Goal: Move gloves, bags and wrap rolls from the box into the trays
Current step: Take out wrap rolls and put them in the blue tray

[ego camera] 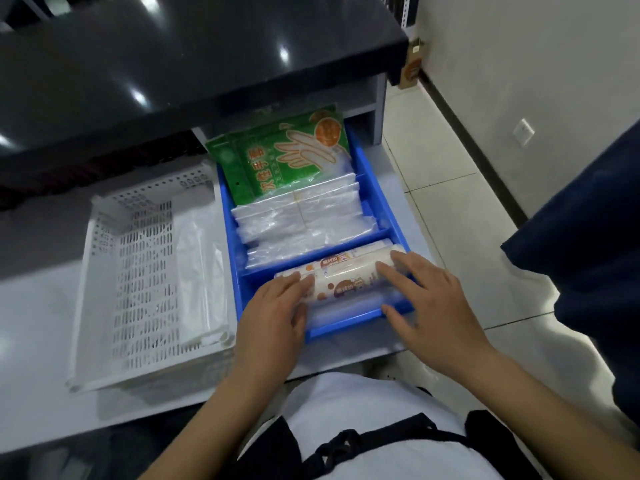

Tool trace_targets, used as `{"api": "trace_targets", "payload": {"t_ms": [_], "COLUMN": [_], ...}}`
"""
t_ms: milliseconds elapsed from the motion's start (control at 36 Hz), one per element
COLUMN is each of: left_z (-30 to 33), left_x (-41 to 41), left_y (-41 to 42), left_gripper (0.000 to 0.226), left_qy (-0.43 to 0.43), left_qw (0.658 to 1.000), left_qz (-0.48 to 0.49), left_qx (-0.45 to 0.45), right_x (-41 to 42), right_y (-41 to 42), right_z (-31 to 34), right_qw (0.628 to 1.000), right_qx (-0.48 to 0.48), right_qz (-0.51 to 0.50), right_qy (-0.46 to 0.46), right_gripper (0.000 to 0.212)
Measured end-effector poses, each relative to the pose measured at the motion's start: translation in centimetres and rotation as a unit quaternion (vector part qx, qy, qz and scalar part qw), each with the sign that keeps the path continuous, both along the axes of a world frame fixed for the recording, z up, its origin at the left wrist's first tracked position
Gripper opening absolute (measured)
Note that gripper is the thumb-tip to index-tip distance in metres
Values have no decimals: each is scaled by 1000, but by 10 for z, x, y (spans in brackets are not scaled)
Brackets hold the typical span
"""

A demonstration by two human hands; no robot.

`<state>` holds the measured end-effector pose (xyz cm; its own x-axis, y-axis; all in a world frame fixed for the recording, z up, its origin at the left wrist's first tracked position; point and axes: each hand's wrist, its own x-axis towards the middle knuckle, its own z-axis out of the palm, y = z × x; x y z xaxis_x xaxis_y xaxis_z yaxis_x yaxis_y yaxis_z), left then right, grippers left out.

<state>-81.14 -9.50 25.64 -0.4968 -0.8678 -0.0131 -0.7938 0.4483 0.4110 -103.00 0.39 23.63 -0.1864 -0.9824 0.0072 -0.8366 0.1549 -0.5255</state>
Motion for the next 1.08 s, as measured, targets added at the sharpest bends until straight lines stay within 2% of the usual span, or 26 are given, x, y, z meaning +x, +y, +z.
{"api": "trace_targets", "payload": {"t_ms": [222,417,611,722,806,889,972,1083], "left_z": [3,0,-3,0,6,10,3,-22], "left_x": [-11,-16,-13,2,27,69,127,216], "left_y": [6,13,12,14,31,59,98,161], "left_gripper": [44,45,49,64,77,76,76,75], "left_qy": [-38,-18,24,-26,6,69,82,129], "left_qw": [999,998,996,998,1000,995,990,956], "left_qz": [31,64,68,8,12,44,93,208], "left_qx": [12,22,55,55,28,49,66,163], "right_x": [-2,-9,-10,0,22,61,116,199], "right_y": [1,-5,-14,-24,-24,-11,11,42], "right_z": [-9,-11,12,28,43,56,59,41], "right_qw": [999,994,1000,1000,996,991,988,977], "right_qx": [-29,-67,-1,-19,-55,-57,-37,21], "right_qz": [10,1,9,25,72,106,132,200], "right_qy": [-34,-84,-16,0,-20,-55,-75,-75], "right_gripper": [62,52,49,43,42,42,44,47]}}
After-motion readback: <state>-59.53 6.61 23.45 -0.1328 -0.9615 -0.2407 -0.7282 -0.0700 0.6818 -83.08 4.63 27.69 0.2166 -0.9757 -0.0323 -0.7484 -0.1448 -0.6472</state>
